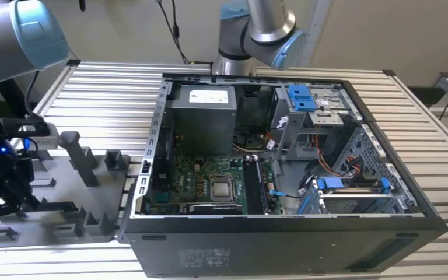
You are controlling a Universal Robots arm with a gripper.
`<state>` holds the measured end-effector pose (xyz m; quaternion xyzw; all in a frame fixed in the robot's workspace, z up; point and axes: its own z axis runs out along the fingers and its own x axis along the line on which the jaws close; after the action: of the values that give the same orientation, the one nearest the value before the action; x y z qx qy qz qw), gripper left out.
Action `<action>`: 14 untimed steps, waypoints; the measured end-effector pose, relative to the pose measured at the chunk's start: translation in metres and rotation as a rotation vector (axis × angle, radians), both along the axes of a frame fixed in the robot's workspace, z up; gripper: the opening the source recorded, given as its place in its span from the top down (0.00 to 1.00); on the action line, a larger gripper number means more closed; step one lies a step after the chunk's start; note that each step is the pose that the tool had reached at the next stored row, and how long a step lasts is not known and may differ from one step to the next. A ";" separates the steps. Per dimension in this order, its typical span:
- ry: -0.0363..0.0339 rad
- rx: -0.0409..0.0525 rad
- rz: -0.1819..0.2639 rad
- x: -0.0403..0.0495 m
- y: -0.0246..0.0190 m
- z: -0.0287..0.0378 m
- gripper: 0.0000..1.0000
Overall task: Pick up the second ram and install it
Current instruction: 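Pick up the second ram and move it above second insertion slot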
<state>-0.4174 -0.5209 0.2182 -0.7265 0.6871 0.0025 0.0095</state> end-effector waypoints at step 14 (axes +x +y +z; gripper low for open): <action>0.0000 0.0000 -0.001 0.0000 0.0000 0.0073 0.86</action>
<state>-0.4174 -0.5209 0.2255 -0.7261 0.6875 0.0024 0.0095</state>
